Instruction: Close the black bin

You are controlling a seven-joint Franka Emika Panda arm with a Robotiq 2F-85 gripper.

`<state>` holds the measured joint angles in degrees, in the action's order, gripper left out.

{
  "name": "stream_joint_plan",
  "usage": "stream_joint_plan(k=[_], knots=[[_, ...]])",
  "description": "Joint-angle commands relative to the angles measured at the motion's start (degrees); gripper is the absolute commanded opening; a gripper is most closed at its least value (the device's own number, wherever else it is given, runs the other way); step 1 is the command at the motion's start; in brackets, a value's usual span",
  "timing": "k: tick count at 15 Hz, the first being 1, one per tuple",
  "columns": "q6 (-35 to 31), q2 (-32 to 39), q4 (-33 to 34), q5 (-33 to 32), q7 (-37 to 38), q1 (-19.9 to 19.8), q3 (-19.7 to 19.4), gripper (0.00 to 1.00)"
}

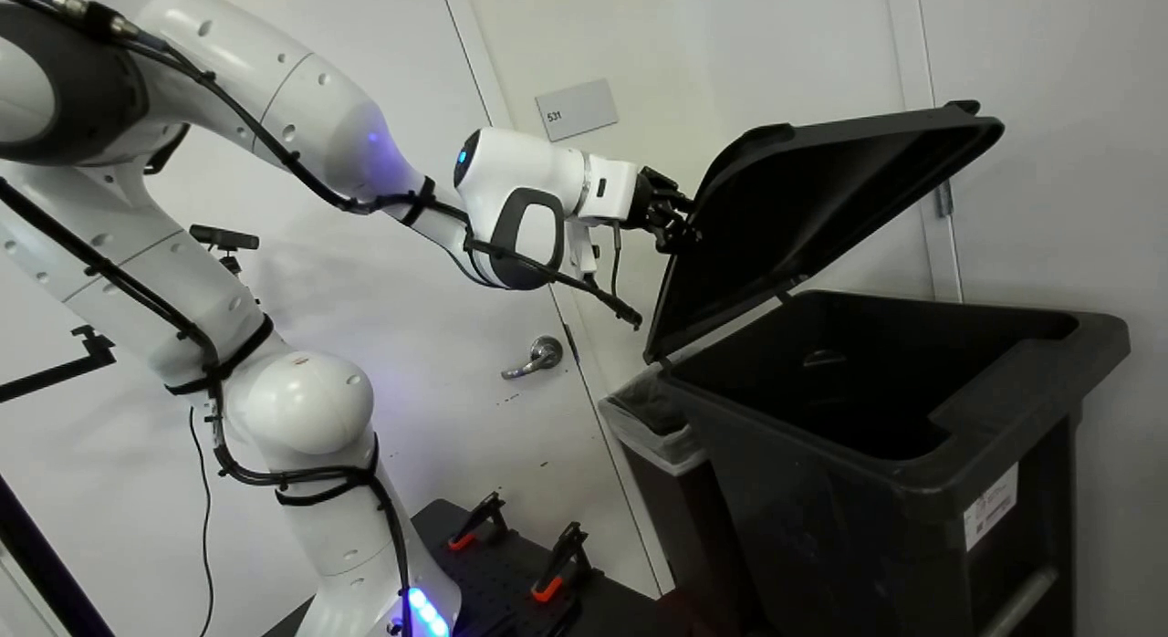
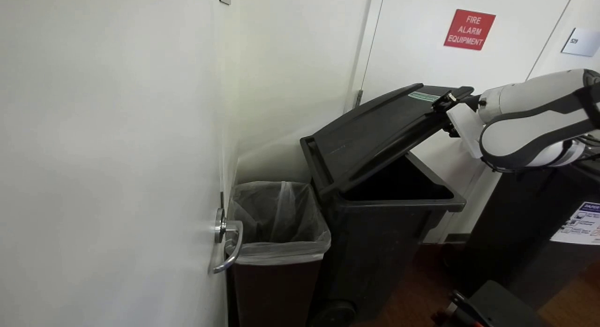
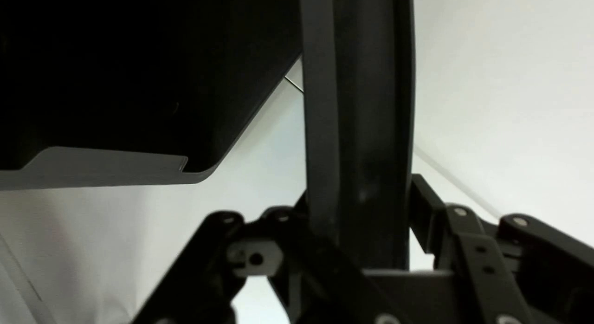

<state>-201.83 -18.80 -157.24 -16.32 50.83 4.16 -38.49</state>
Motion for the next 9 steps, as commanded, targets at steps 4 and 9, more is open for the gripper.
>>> stream_joint_plan(k=[4,9], knots=[[0.6,-0.64,-1.67,-0.08,-0.82,-2.17,-2.11,0.22],[0.43,-1.4,-3.63,-1.01,0.43,1.36,-6.87,0.22]])
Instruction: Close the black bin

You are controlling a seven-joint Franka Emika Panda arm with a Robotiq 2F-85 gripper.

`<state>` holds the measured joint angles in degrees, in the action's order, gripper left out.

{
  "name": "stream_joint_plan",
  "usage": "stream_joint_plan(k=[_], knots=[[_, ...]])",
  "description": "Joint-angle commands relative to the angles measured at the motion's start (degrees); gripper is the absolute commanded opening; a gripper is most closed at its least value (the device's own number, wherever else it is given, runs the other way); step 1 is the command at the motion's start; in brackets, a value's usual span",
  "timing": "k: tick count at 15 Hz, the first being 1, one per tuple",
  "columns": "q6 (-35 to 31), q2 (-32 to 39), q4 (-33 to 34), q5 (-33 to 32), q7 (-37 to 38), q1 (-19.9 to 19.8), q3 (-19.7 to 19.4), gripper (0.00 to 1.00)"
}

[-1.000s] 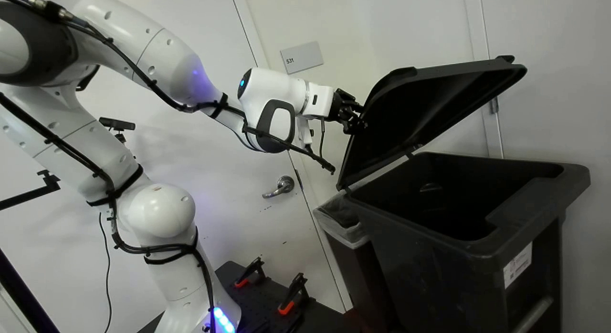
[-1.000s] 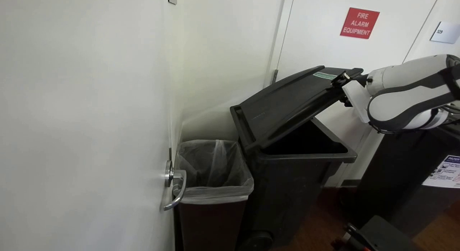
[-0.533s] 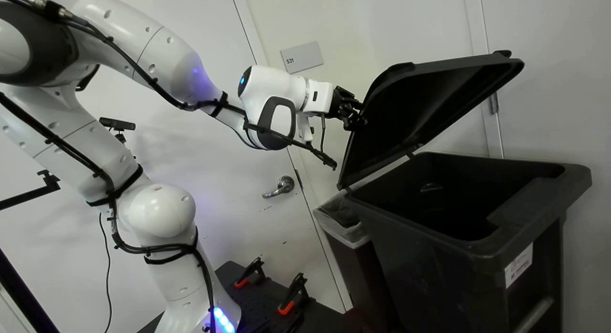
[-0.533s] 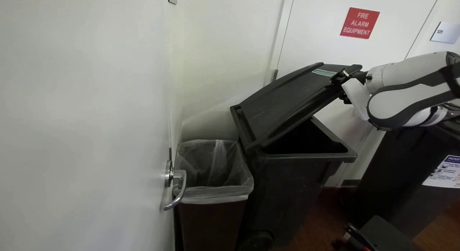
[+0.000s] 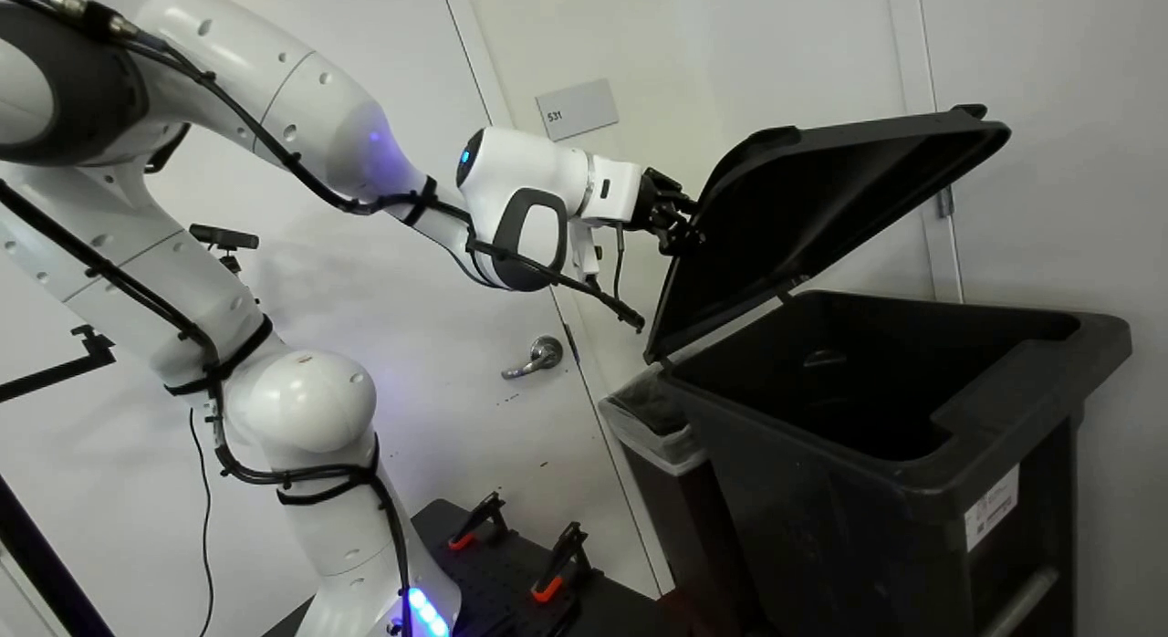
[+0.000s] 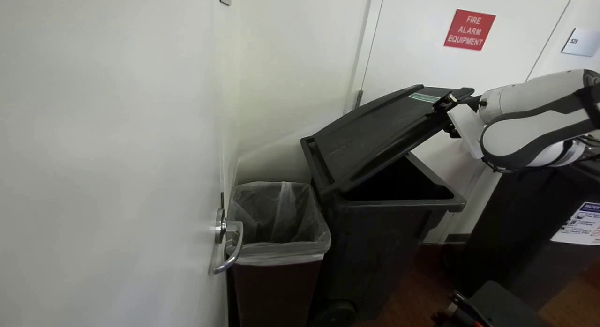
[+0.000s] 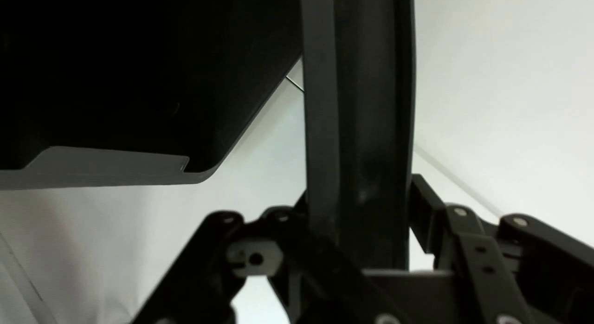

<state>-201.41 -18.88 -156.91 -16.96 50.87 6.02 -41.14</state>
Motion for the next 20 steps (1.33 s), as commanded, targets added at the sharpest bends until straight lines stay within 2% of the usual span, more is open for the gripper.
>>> stream_joint_plan(k=[1,7,11,12,14,20], knots=[[-0.11,-1.43,-4.33,-0.19,0.23,0.14,-5.12,0.22],[-0.27,-1.81,-5.4,0.37,-0.97,2.74,-8.91,0.22],[-0.59,-1.47,-7.5,-0.71,-0.77,5.34,-13.27,0.22],[-0.71,1.91,-3.87,-3.57,3.3,10.27,-18.37,0.22],[-0.84,-1.61,-6.78,-3.6,1.26,11.01,-21.28,0.22],[-0.16,-5.75,-6.12,-6.9,0.69,24.48,-39.57,0.22]])
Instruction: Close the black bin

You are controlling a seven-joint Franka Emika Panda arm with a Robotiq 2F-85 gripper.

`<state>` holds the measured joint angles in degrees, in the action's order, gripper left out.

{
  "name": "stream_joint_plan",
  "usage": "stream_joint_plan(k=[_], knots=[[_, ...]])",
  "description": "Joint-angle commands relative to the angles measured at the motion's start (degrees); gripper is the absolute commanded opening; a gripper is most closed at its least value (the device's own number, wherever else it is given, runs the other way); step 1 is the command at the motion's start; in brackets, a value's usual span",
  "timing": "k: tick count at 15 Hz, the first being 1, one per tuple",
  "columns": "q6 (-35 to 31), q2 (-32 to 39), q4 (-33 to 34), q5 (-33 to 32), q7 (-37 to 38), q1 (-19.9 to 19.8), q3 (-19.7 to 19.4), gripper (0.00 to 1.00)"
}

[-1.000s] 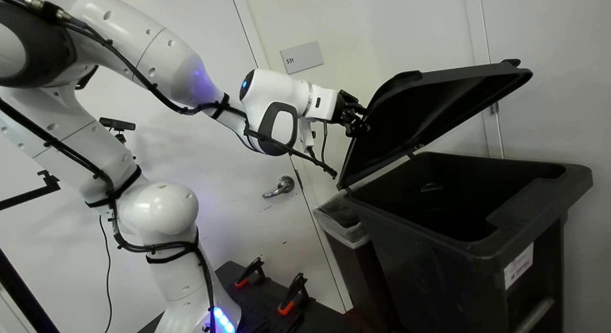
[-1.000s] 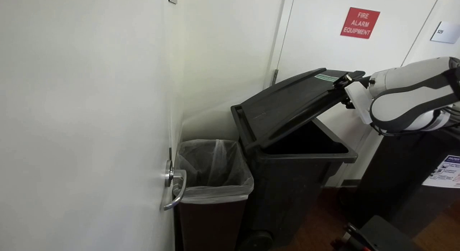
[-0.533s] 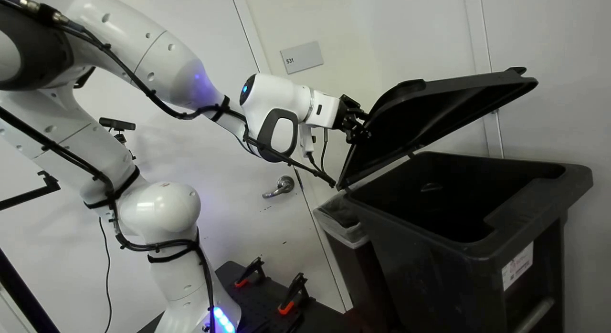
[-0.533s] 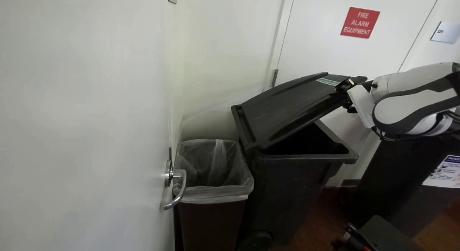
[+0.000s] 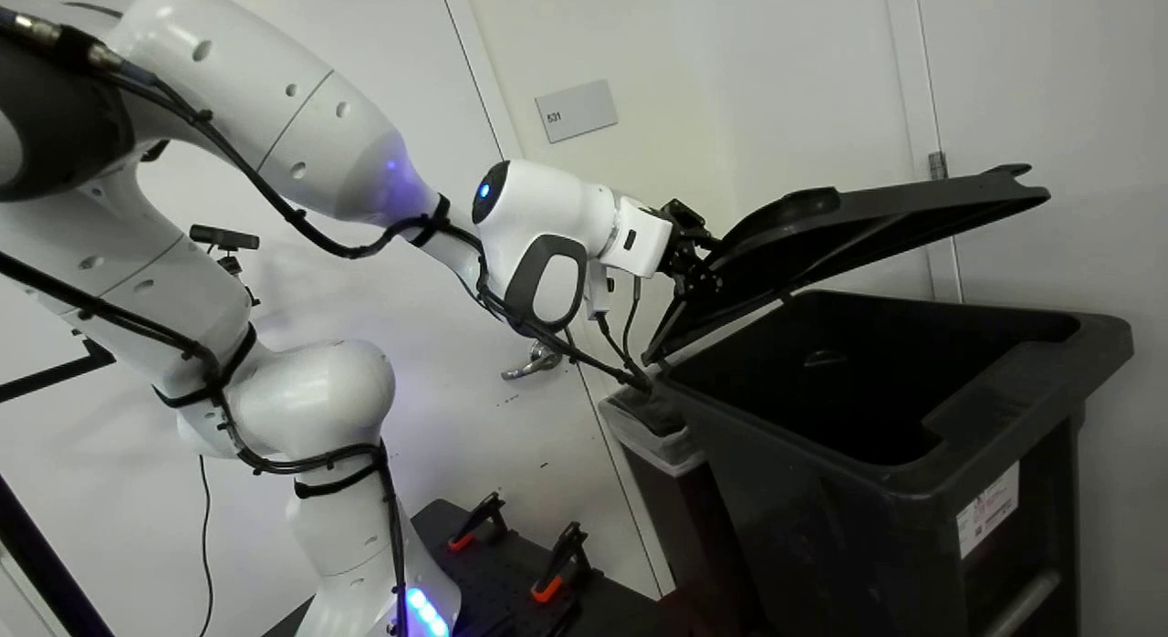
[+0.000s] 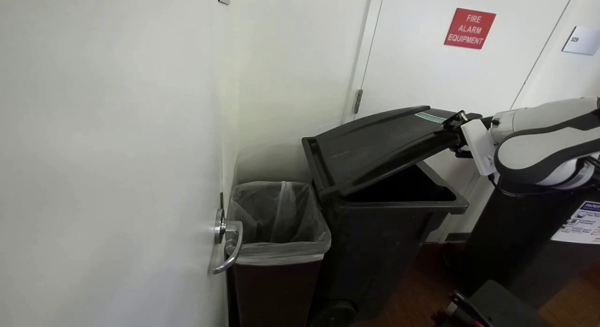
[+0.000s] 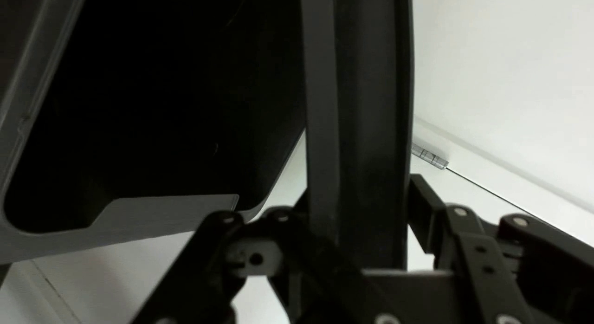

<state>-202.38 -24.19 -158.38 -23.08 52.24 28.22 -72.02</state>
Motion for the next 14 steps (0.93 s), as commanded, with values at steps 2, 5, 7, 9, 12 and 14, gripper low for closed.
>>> stream_joint_plan(k=[2,5,7,9,12,14], knots=[[1.4,-3.29,-3.85,-2.12,-2.14,7.4,-15.61,0.22],[2.64,-11.5,-3.28,8.4,-16.61,13.62,-22.14,0.22],[2.16,-17.29,-1.84,14.4,-25.9,17.62,-26.65,0.22],[2.17,-23.18,0.01,18.34,-33.67,20.44,-30.74,0.22],[3.27,-30.18,3.1,21.22,-40.7,22.64,-35.13,0.22],[3.91,-33.32,4.65,22.45,-43.82,23.06,-36.63,0.22]])
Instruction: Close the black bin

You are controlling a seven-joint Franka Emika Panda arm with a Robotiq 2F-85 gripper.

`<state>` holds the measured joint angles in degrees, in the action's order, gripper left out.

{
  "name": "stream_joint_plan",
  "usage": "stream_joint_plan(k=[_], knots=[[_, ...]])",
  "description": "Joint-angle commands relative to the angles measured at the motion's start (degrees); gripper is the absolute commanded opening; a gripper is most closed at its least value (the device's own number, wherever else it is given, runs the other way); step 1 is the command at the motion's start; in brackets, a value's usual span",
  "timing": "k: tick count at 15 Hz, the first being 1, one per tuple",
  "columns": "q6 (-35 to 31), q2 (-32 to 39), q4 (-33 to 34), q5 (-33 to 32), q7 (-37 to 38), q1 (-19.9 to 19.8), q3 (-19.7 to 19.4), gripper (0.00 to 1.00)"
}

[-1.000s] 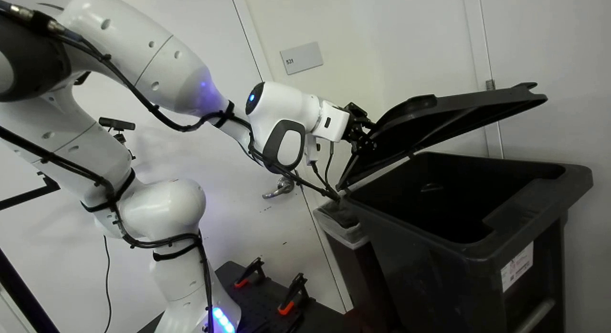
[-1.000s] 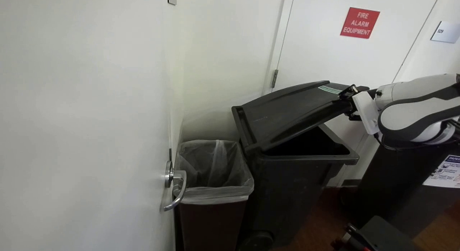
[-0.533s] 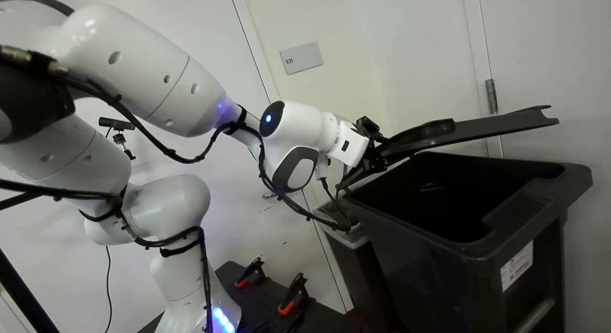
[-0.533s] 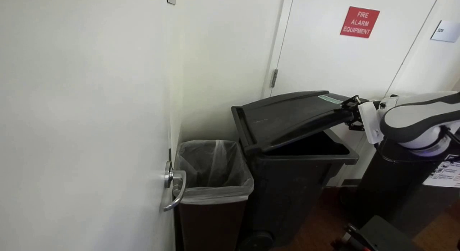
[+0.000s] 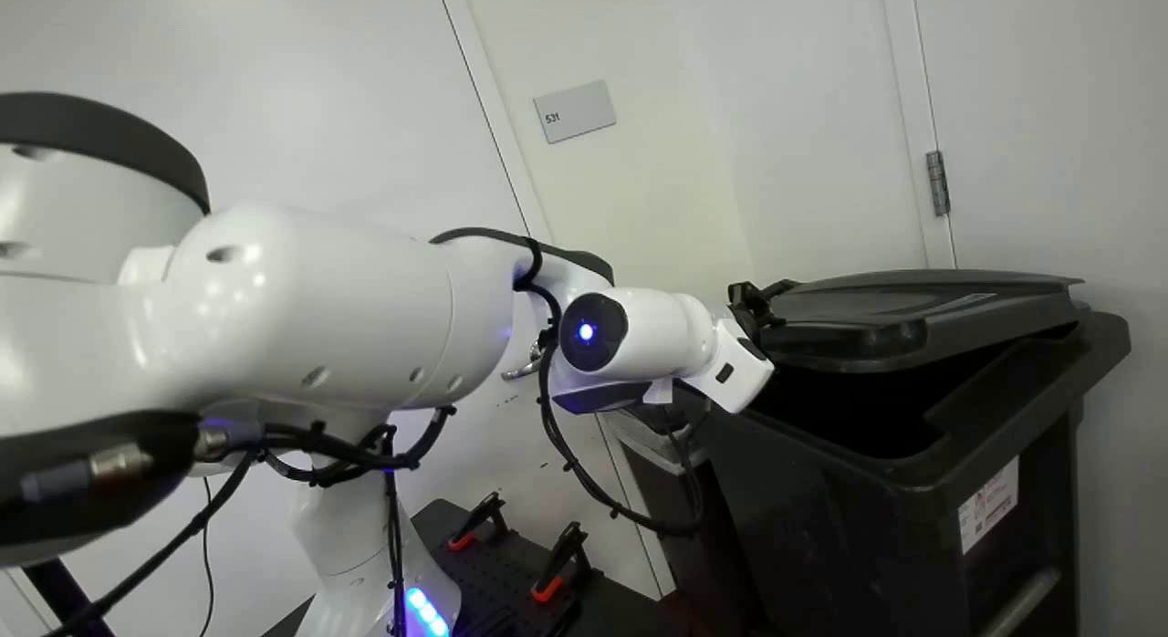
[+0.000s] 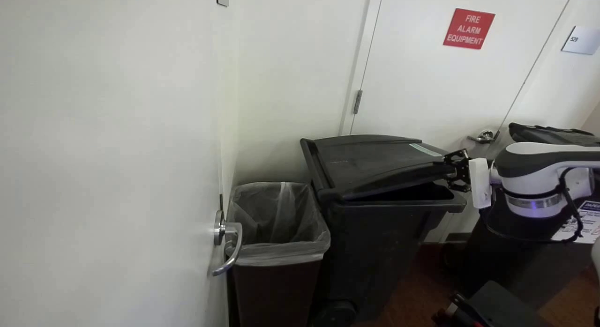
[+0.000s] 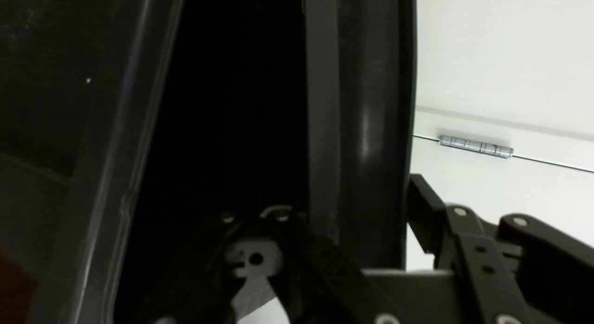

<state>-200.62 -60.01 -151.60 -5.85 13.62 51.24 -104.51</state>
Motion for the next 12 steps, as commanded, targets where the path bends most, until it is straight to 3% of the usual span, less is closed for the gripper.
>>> stream_joint_plan(k=[1,7,12], knots=[[2.11,1.18,-1.63,5.79,-6.55,0.21,-4.63,0.22],[2.0,-1.91,-0.98,8.65,-9.82,0.03,-4.69,0.22],[1.94,-6.19,0.02,7.65,-12.77,1.26,-7.69,0.22]])
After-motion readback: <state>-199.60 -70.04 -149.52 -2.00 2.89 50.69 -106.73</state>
